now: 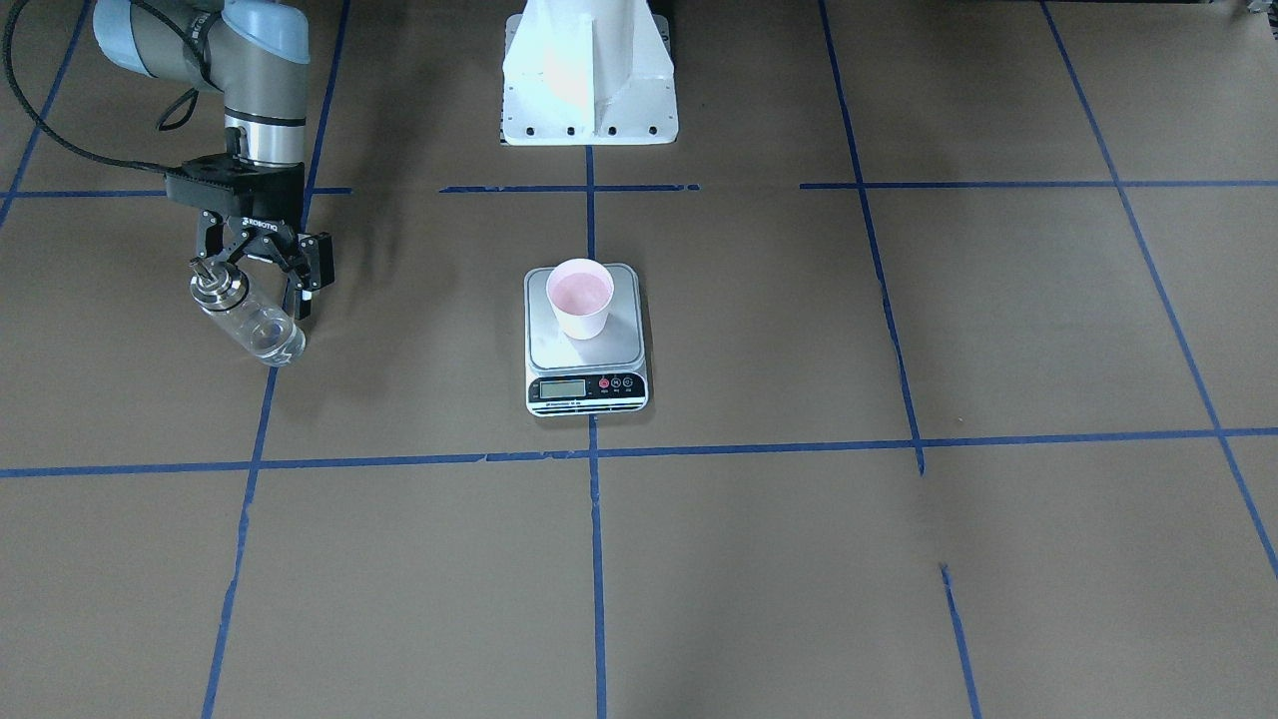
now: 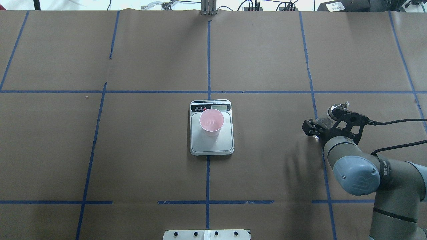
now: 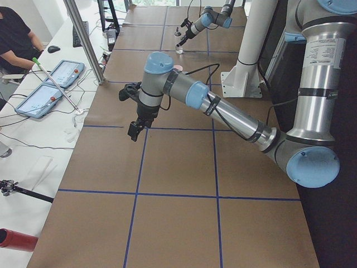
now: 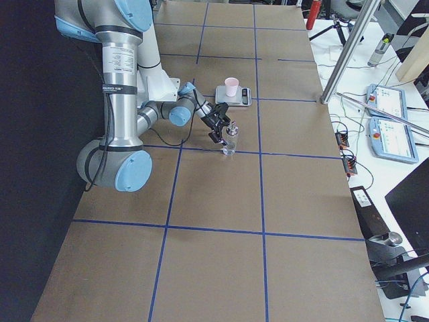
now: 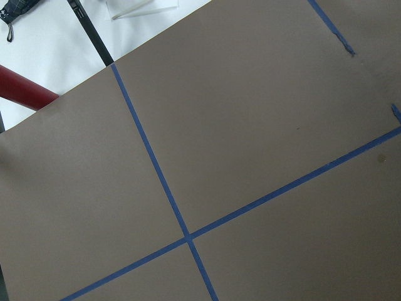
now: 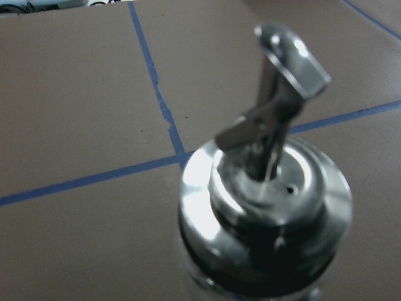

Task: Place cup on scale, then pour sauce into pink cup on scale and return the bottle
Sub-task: 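Open the right gripper to release the glass sauce bottle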

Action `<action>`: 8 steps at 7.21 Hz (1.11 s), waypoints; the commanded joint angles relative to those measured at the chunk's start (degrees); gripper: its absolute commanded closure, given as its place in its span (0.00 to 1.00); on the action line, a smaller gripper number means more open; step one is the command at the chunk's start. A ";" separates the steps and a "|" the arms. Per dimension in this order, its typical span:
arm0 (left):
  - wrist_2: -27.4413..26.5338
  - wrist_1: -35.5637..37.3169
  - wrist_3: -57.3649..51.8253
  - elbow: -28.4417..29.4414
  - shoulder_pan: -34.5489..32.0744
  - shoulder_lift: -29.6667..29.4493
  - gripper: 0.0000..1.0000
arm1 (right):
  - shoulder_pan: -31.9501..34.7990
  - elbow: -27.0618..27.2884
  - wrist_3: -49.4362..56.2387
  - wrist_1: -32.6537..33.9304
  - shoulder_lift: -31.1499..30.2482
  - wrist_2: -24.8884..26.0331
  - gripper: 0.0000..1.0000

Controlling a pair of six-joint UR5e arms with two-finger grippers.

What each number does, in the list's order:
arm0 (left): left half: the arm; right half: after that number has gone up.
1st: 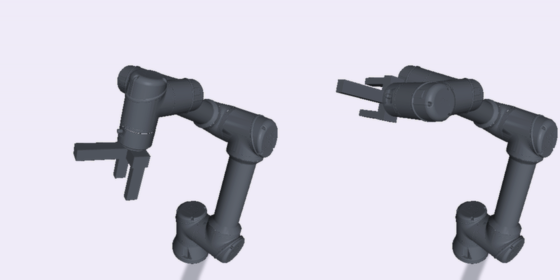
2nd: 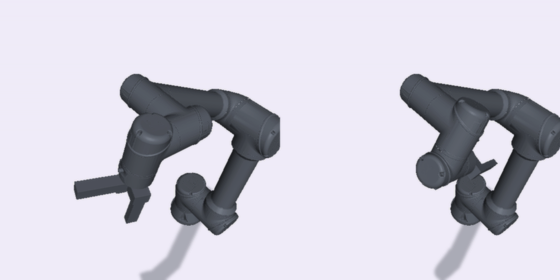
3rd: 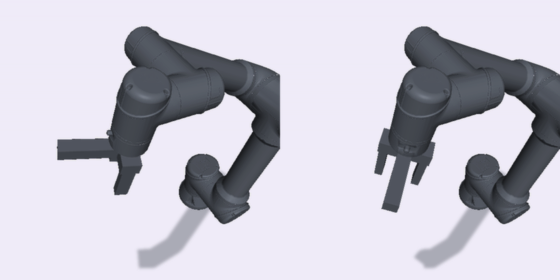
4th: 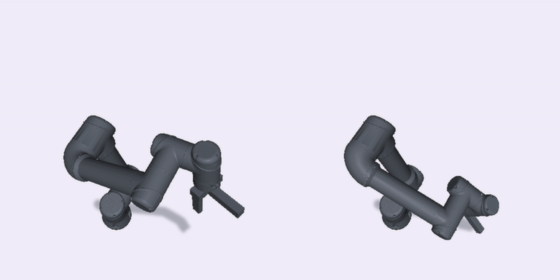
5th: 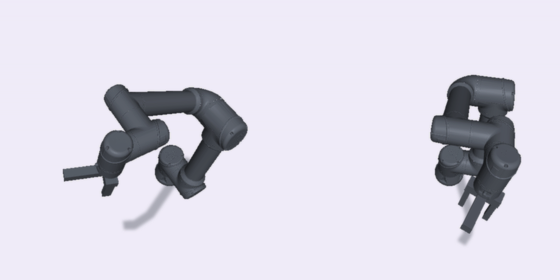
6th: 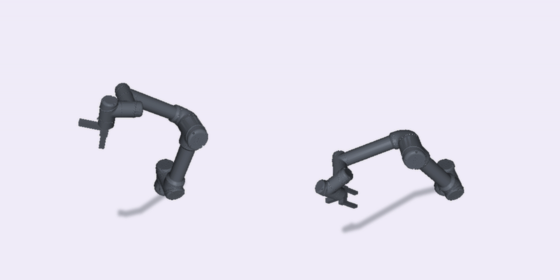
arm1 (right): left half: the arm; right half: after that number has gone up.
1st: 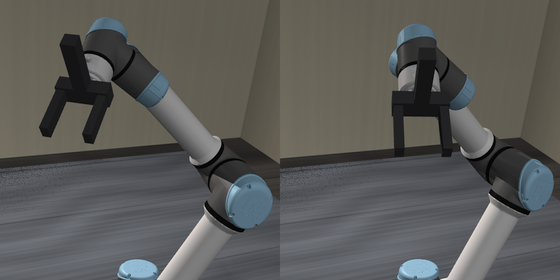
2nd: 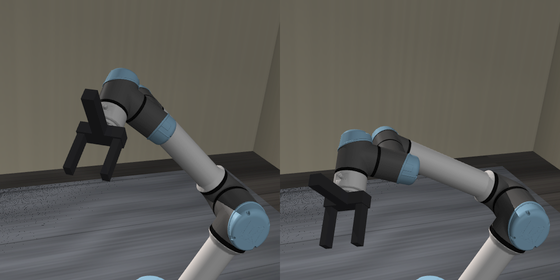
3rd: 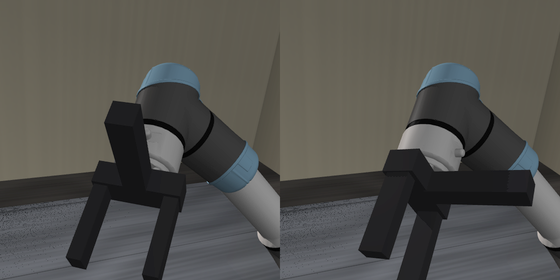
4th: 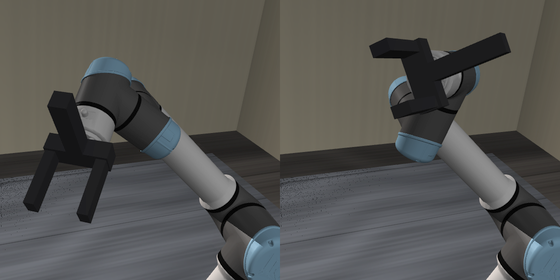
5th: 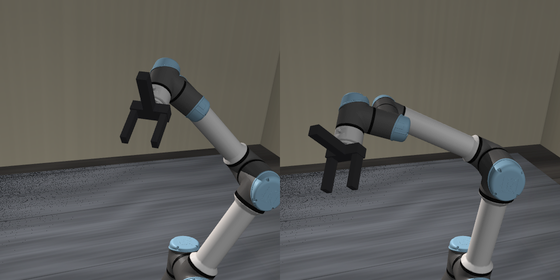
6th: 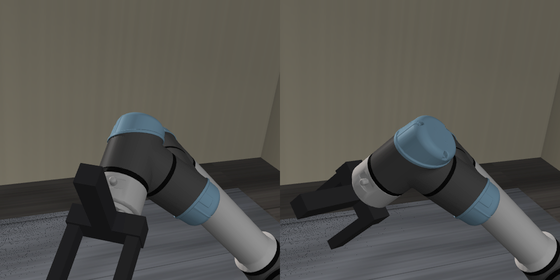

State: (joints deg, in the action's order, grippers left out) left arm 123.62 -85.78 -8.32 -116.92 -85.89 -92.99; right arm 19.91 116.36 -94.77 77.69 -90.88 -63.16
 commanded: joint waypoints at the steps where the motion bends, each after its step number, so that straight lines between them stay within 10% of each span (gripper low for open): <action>1: -0.05 0.00 -0.03 0.03 -0.07 -0.09 0.00 | -0.05 4.80 0.02 9.08 -0.27 -6.24 0.00; 8: -0.05 0.00 -0.03 0.03 -0.25 0.09 0.00 | -2.35 28.56 0.37 33.90 5.06 -23.84 0.00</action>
State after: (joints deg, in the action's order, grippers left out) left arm 123.57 -85.78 -8.35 -116.89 -86.13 -92.93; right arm 16.77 141.69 -94.81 106.72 -88.89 -84.50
